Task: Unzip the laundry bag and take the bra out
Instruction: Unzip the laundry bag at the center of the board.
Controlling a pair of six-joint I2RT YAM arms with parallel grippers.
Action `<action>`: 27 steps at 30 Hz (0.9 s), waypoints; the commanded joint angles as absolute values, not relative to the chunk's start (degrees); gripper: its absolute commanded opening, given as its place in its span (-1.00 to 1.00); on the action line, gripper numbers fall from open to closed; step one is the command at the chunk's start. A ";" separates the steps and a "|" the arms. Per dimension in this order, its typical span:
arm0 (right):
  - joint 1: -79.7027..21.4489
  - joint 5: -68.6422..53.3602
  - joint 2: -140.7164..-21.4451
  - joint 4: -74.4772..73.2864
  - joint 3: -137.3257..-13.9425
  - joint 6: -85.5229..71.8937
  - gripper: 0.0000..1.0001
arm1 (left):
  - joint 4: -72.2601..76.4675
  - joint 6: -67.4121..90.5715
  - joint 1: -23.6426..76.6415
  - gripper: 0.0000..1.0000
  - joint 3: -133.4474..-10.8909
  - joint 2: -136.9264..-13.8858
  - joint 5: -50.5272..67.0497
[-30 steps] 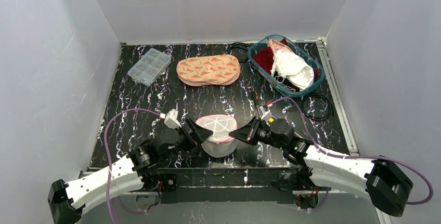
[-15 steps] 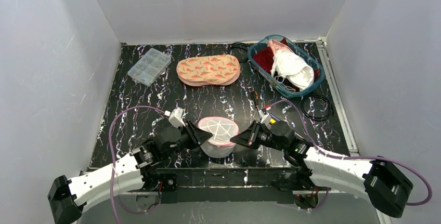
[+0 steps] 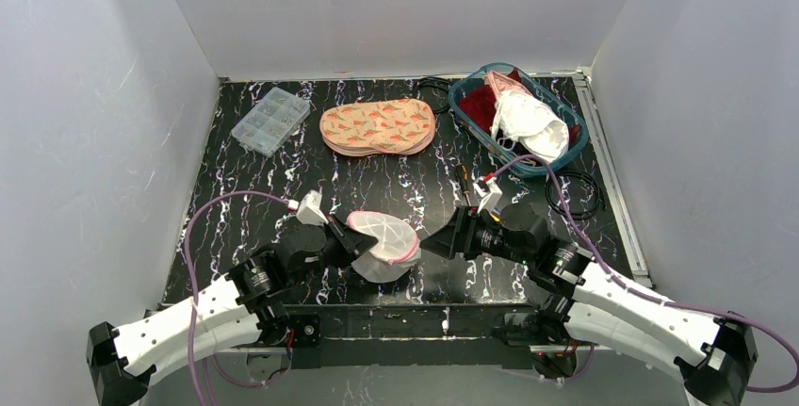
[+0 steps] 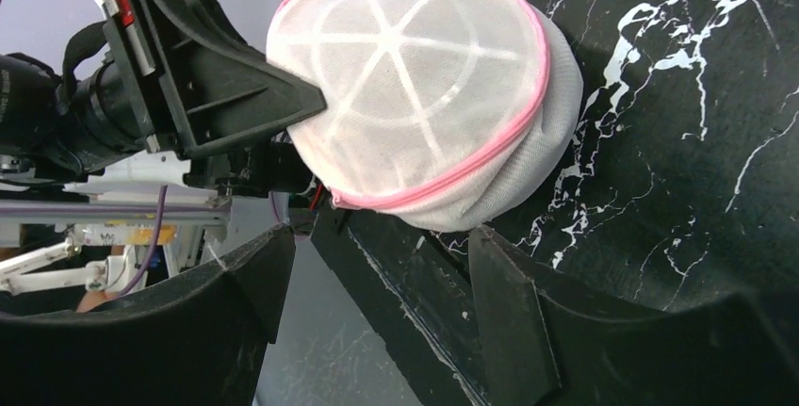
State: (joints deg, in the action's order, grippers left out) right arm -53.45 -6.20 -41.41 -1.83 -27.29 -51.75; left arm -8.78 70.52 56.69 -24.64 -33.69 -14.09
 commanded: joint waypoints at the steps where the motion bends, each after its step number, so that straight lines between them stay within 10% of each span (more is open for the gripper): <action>1: -54.42 -8.47 -41.37 2.42 -26.24 -52.92 0.52 | -11.83 78.45 56.51 -1.00 -25.32 -32.79 -19.45; 27: -68.90 13.75 -57.82 27.27 -26.32 -65.02 0.51 | -23.70 83.66 56.47 -1.00 -34.83 -33.62 -22.87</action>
State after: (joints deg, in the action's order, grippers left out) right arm -68.75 10.28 -55.20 20.78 -27.55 -56.53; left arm -27.46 85.89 56.69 -37.69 -36.93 -21.17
